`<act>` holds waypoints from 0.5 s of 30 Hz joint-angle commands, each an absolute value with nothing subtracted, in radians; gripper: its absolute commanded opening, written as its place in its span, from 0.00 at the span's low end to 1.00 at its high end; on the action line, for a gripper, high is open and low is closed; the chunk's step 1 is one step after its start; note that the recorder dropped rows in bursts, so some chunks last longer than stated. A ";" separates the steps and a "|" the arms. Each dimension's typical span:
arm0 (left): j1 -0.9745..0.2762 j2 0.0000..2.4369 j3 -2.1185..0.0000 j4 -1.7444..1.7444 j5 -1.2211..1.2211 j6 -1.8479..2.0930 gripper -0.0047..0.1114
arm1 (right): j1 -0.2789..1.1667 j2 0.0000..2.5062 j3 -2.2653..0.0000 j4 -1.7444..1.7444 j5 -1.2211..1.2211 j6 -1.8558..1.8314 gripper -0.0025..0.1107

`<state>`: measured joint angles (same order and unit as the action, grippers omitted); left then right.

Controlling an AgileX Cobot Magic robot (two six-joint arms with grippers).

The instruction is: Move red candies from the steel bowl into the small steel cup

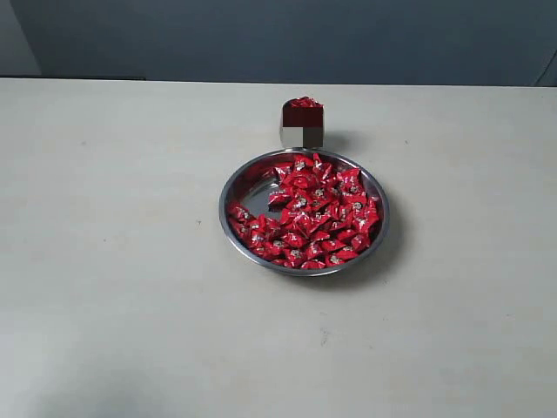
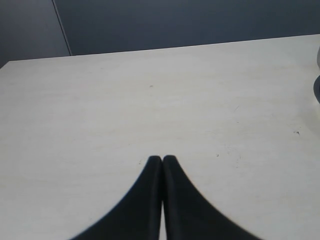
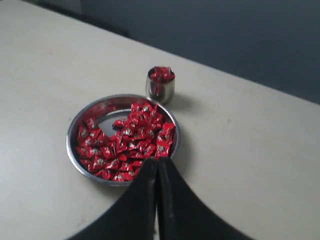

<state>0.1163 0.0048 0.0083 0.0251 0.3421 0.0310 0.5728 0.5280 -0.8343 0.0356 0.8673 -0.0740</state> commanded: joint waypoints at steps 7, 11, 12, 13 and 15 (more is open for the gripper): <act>0.108 0.000 0.000 0.027 0.337 0.029 0.04 | 0.570 0.202 -0.607 0.024 0.629 -0.075 0.02; 0.108 0.000 0.000 0.027 0.337 0.029 0.04 | 0.570 0.180 -0.602 0.070 0.670 -0.075 0.02; 0.108 0.000 0.000 0.027 0.337 0.029 0.04 | 0.570 0.180 -0.602 0.079 0.670 -0.075 0.02; 0.108 0.000 0.000 0.027 0.337 0.029 0.04 | 0.570 0.180 -0.602 0.084 0.670 -0.075 0.02; 0.108 0.000 0.000 0.027 0.337 0.029 0.04 | 0.570 0.180 -0.602 0.084 0.670 -0.075 0.02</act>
<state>0.1163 0.0048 0.0083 0.0251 0.3421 0.0310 0.5728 0.1854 -0.6071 0.0806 0.6701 -0.0740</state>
